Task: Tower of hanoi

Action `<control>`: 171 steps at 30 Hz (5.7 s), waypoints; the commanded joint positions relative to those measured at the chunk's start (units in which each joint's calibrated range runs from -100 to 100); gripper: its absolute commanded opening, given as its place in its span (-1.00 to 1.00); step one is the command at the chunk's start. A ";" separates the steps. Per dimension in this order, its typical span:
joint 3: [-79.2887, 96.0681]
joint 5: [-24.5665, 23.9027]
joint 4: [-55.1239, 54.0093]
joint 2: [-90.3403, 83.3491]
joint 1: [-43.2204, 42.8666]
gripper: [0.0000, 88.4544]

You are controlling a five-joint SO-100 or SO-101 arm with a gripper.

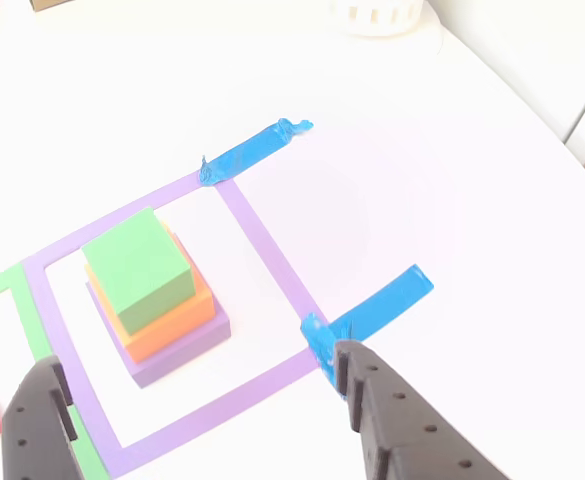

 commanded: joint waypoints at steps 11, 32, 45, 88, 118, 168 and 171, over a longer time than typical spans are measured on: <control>13.44 0.00 -52.44 24.21 -6.04 -0.28; 4.35 0.00 -74.54 52.14 -8.43 -0.27; 1.72 0.00 -78.27 57.63 -10.93 -0.29; 5.17 0.00 -83.45 62.07 -12.46 -0.61; 6.99 0.00 -78.27 53.76 -16.49 -0.81; -30.28 0.00 44.08 -8.33 -51.58 -0.82; -22.74 0.00 36.23 -8.01 -53.11 -0.82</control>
